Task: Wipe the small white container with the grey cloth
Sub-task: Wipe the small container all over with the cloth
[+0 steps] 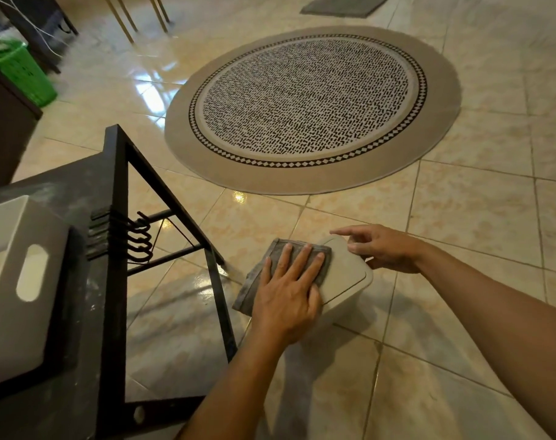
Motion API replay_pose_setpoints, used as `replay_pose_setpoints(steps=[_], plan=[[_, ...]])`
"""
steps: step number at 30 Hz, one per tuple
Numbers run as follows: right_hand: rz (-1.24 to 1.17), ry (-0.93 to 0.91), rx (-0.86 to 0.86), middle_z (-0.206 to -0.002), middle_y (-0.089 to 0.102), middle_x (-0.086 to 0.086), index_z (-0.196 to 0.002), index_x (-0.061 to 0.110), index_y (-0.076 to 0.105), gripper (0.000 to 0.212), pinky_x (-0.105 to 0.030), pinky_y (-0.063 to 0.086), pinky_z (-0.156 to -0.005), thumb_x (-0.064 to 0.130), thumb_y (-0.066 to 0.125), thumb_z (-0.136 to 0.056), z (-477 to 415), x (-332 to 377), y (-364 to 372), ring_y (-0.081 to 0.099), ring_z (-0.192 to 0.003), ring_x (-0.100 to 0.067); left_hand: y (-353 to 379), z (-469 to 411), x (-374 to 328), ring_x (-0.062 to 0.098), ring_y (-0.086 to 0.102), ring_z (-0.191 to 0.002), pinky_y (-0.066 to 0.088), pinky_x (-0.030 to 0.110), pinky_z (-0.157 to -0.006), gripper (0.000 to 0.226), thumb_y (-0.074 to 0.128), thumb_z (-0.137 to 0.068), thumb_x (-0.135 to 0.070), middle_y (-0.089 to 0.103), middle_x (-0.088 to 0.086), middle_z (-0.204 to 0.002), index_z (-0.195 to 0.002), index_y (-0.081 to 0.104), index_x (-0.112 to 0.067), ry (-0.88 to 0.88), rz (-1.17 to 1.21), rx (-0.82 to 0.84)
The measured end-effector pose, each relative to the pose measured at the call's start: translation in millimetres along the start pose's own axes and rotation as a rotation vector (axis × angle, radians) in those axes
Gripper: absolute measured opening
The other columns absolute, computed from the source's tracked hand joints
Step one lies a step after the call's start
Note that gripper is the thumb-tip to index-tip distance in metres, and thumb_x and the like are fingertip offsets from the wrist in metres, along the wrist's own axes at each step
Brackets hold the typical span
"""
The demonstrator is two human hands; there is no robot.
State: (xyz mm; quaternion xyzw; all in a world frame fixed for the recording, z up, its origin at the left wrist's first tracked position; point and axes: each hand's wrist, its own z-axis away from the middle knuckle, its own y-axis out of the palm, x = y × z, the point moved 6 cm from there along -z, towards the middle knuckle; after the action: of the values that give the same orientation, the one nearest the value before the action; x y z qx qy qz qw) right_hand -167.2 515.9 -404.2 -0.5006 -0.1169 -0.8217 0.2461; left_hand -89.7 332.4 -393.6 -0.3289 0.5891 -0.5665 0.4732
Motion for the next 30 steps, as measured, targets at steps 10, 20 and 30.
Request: replay_pose_setpoints(steps=[10, 20, 30], plan=[[-0.122, -0.138, -0.286, -0.089, 0.05, -0.007, -0.143, 0.016, 0.051, 0.047, -0.036, 0.056, -0.077, -0.001, 0.049, -0.098, 9, -16, 19, 0.056, -0.079, -0.018, -10, -4, -32, 0.025, -0.01, -0.15, -0.009, 0.038, -0.117, 0.065, 0.005, -0.095, -0.043, 0.006, -0.002, -0.165, -0.155, 0.017, -0.021, -0.142, 0.153, -0.006], [-0.221, -0.135, -0.226, -0.087, 0.055, -0.007, -0.132, 0.011, 0.056, 0.037, -0.03, 0.057, -0.066, -0.001, 0.051, -0.098, 5, -18, 15, 0.062, -0.075, -0.015, -4, -8, 6, 0.024, -0.02, -0.148, -0.01, 0.05, -0.12, 0.058, 0.018, -0.099, -0.06, -0.013, -0.004, -0.164, -0.153, -0.001, -0.046, -0.103, -0.002, 0.029], [-0.213, -0.116, -0.136, -0.092, 0.051, -0.009, -0.132, 0.015, 0.055, 0.043, -0.026, 0.056, -0.065, -0.006, 0.051, -0.095, 9, -16, 15, 0.065, -0.075, -0.014, -5, -17, -8, 0.028, -0.006, -0.15, 0.005, 0.056, -0.112, 0.065, 0.02, -0.096, -0.063, -0.004, 0.003, -0.166, -0.154, -0.003, -0.043, -0.317, -0.007, 0.039]])
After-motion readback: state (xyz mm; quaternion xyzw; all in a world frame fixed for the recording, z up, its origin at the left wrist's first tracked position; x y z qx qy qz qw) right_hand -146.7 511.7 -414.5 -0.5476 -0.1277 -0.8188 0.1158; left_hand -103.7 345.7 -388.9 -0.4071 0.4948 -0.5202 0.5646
